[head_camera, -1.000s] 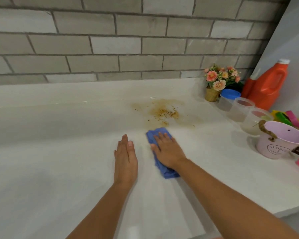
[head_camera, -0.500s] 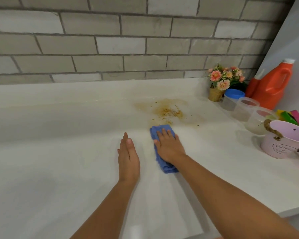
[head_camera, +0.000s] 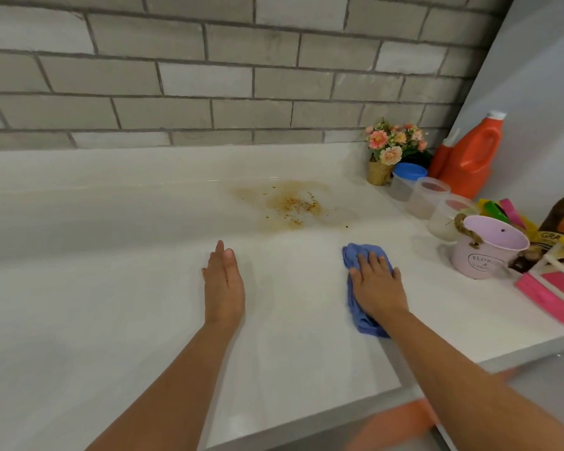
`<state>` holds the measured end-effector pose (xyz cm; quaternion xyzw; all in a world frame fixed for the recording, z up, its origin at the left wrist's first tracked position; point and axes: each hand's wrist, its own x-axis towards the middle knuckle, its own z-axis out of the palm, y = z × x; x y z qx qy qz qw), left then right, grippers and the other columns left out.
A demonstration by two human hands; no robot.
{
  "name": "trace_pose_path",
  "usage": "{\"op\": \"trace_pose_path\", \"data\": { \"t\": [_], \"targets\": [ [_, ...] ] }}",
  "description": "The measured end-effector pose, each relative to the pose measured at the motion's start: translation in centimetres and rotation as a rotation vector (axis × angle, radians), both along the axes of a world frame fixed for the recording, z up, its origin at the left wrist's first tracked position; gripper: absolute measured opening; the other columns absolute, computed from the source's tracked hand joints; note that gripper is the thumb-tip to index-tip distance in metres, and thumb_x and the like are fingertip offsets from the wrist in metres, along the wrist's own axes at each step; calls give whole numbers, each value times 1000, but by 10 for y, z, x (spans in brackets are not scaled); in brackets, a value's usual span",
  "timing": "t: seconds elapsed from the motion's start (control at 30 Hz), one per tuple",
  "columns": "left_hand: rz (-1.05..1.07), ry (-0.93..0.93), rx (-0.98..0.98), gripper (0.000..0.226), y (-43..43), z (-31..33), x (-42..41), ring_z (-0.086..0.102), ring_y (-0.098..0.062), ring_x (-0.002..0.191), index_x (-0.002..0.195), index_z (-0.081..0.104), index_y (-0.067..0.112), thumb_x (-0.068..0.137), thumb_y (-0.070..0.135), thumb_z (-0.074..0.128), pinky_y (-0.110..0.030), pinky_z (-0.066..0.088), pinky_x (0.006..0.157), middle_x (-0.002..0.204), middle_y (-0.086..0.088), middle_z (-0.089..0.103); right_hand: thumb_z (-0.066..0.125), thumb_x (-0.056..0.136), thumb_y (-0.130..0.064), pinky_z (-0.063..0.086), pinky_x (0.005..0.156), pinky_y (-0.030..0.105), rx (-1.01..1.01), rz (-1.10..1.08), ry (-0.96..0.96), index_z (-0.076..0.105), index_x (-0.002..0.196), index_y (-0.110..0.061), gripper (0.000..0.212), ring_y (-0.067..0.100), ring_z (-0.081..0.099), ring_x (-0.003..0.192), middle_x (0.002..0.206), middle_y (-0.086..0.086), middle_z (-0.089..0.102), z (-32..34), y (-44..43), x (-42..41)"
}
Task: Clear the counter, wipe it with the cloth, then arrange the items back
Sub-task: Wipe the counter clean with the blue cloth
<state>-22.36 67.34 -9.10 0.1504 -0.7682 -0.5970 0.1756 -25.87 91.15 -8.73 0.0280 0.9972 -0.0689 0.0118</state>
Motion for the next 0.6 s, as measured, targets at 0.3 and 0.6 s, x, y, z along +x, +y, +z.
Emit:
{"op": "trace_pose_path", "data": {
  "t": [0.3, 0.6],
  "targets": [
    [-108, -124, -470, 56, 1, -6, -4, 9, -20, 145, 147, 21, 6, 100, 37, 19, -35, -5, 119, 154, -10, 24, -27, 61, -67, -17, 109, 19, -107, 367, 1, -6, 147, -29, 97, -4, -22, 132, 142, -18, -23, -9, -1, 102],
    [-93, -177, -564, 57, 3, -8, -6, 8, -23, 146, 147, 22, 4, 100, 37, 20, -36, -4, 119, 154, -13, 23, 13, 98, -49, -5, 117, 36, 48, 107, -98, -5, 149, -16, 63, 20, -7, 146, 158, 8, -10, 1, 123, 37]
  ]
}}
